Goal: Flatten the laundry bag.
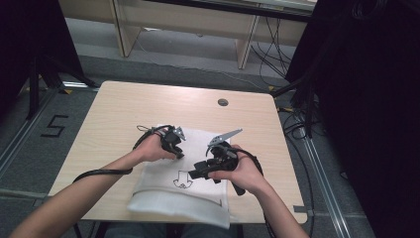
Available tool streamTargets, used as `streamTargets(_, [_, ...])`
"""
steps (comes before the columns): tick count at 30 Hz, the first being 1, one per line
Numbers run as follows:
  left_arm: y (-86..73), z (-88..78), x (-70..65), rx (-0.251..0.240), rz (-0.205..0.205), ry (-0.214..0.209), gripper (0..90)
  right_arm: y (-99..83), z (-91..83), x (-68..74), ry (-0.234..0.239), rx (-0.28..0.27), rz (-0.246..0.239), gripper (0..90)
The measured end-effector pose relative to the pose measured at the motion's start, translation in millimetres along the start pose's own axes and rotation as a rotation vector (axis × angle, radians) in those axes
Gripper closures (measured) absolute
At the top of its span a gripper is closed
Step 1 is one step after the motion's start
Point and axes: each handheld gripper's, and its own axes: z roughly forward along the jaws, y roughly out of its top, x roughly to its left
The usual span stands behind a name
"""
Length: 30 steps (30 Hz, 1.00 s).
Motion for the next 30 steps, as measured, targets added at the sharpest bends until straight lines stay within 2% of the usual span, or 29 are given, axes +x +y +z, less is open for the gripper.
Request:
streamTargets(1, [0.0,0.8,0.2,-0.012,-0.013,0.003,74.5,0.9,-2.3,-1.6,-0.027,-0.007,-0.007,56.3])
streamTargets(2, [0.2,0.4,1.8,-0.004,-0.002,0.013,74.7,1.5,-4.3,-3.1,-0.045,-0.005,-0.008,57.0])
streamTargets(4, [0.4,1.1,2.2,-0.013,-0.012,0.031,75.2,1.0,-5.6,-8.4,-0.08,-0.016,0.009,58.8])
streamTargets(5, [0.4,1.0,3.0,-0.011,-0.011,0.039,75.8,-0.1,-6.4,-11.9,-0.101,-0.001,0.019,61.2])
streamTargets(7, [0.5,1.2,3.8,-0.014,-0.008,0.057,76.6,-2.8,-4.9,-17.8,-0.148,0.024,0.005,68.2])
streamTargets(8, [0.7,1.3,4.2,-0.013,-0.01,0.067,76.8,-5.2,-3.8,-20.3,-0.189,0.046,0.016,74.7])
streamTargets(10, [1.1,1.3,5.3,-0.01,-0.018,0.086,77.1,-11.6,-0.3,-27.3,-0.278,0.156,0.037,88.5])
streamTargets(12, [1.5,1.5,6.6,-0.011,-0.024,0.093,77.2,-17.9,5.1,-34.6,-0.32,0.216,0.053,90.0])
streamTargets(15, [2.4,2.1,8.2,-0.008,-0.03,0.116,77.7,-27.5,13.7,-45.5,-0.356,0.266,0.078,90.0])
streamTargets(16, [2.9,2.3,8.8,-0.007,-0.03,0.122,77.9,-29.7,15.9,-51.3,-0.353,0.268,0.044,90.0])
streamTargets(17, [3.5,2.6,9.9,-0.005,-0.031,0.126,78.1,-31.7,17.9,-50.7,-0.358,0.278,0.098,90.0])
streamTargets(18, [4.0,3.0,10.8,-0.007,-0.035,0.129,78.1,-33.3,19.5,-54.5,-0.364,0.272,0.09,90.0])
streamTargets(23, [5.9,5.2,16.4,-0.018,-0.056,0.153,78.6,-37.1,22.7,-65.0,-0.377,0.238,0.127,90.0])
streamTargets(25, [6.2,5.3,18.0,-0.023,-0.07,0.159,77.9,-37.1,22.2,-66.9,-0.382,0.206,0.155,90.0])
streamTargets(26, [6.1,4.5,19.0,-0.026,-0.077,0.158,76.6,-36.9,21.2,-68.1,-0.388,0.184,0.154,90.0])
streamTargets(27, [5.3,1.3,20.2,-0.035,-0.083,0.157,76.0,-36.7,19.7,-67.3,-0.395,0.173,0.177,90.0])
streamTargets(29, [3.2,-7.3,20.7,-0.054,-0.084,0.154,77.8,-37.2,16.7,-69.0,-0.398,0.139,0.193,90.0])
streamTargets(30, [1.5,-14.1,20.3,-0.065,-0.089,0.152,78.7,-37.7,16.2,-69.4,-0.393,0.132,0.183,90.0])
